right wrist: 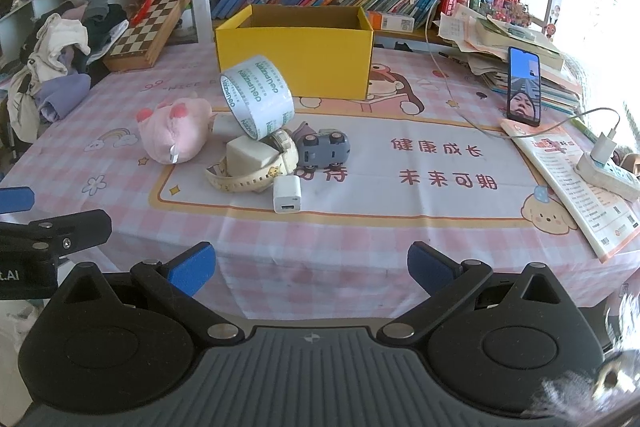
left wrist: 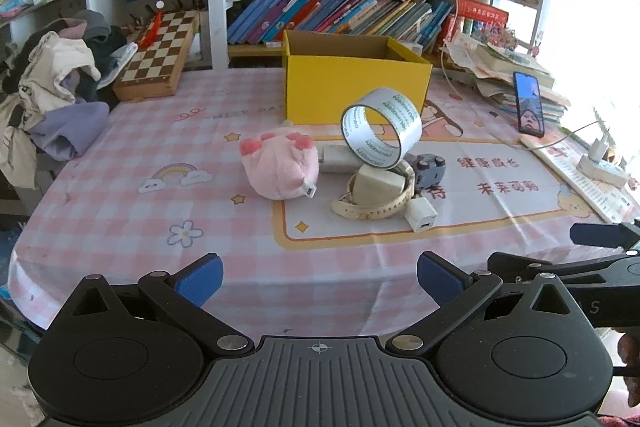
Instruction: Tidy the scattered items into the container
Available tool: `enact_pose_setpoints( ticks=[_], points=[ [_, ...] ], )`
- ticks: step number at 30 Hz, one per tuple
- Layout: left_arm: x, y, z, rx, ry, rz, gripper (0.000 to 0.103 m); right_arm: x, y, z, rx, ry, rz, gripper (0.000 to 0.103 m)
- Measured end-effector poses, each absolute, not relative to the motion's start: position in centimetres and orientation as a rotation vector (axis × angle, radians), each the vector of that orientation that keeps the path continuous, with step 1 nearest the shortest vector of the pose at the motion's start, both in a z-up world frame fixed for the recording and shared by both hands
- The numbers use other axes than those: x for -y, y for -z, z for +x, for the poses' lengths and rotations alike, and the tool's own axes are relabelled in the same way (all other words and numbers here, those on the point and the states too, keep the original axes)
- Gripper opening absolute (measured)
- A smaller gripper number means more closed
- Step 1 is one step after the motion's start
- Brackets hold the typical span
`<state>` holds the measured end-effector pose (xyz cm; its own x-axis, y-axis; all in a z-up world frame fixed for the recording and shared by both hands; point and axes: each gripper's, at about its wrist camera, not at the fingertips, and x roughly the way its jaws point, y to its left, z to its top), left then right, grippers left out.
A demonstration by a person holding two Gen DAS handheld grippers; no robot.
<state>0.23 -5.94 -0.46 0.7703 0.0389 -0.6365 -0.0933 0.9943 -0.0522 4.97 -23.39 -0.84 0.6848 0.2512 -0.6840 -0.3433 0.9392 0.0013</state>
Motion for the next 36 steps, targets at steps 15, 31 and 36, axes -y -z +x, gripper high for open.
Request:
enact_pose_setpoints(
  ticks=[15,31,36],
  points=[
    [6.2,0.4,-0.3,-0.677,-0.02,-0.142,0.103,23.0,0.7,4.6,-0.733,-0.342,-0.143,0.103],
    [4.1,0.2,0.0,-0.699,0.021,-0.171,0.103,21.8,0.6,4.6,-0.748,-0.367,-0.127,0.103],
    [2.9,0.2,-0.1,-0.702,0.016,-0.167,0.103,20.8,0.5,4.2,-0.753,-0.376,-0.145,0.103]
  ],
)
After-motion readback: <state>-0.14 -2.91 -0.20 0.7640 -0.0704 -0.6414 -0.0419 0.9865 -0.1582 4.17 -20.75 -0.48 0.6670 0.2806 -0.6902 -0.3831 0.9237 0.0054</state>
